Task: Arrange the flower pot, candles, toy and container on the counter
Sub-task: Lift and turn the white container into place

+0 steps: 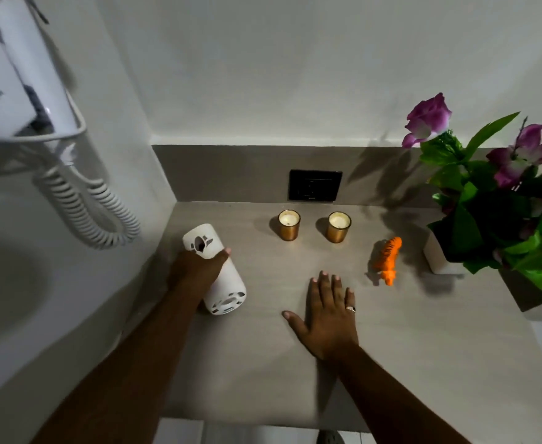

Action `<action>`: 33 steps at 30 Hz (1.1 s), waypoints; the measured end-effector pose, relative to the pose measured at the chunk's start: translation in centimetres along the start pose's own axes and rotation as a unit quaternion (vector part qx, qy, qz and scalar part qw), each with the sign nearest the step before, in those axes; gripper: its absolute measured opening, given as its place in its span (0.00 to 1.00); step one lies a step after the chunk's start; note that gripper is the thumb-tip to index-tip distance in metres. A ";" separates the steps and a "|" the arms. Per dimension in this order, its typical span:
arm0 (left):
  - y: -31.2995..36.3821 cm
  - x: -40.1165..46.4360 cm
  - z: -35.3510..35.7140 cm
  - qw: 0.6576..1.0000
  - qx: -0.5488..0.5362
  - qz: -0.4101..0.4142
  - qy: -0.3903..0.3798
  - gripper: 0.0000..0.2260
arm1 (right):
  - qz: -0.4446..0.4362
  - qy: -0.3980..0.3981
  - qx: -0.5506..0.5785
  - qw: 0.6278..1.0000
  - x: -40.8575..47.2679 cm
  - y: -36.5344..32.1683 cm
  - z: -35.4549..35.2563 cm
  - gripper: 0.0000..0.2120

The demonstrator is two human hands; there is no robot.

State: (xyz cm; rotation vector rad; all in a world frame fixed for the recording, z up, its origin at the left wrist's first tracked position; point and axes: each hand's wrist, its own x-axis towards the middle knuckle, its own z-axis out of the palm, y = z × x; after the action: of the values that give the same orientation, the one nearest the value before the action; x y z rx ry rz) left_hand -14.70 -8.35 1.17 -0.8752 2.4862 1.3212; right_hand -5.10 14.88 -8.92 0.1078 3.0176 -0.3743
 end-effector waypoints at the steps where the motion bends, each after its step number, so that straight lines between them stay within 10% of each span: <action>1: -0.3 0.2 0.4 0.996 -0.060 -0.045 -0.042 0.37 | -0.001 0.003 -0.003 1.000 0.0 0.0 0.2 0.48; 6: -1.2 2.0 2.3 0.991 -0.085 -0.073 -0.079 0.40 | -0.005 0.004 -0.009 1.000 0.3 0.0 0.5 0.49; 20: 2.4 6.2 2.4 0.975 -0.113 0.080 0.174 0.41 | -0.007 0.006 -0.024 1.000 1.0 0.4 0.5 0.49; 33: 1.0 8.2 3.5 0.938 -0.140 0.193 0.250 0.46 | -0.001 -0.005 -0.031 0.999 1.6 0.4 0.2 0.50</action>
State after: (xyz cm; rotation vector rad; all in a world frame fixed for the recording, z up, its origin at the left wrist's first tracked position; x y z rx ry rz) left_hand -22.30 -8.48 -3.65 -0.9016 3.0290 1.8057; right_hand -6.69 15.29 -9.38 0.0973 3.0167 -0.2796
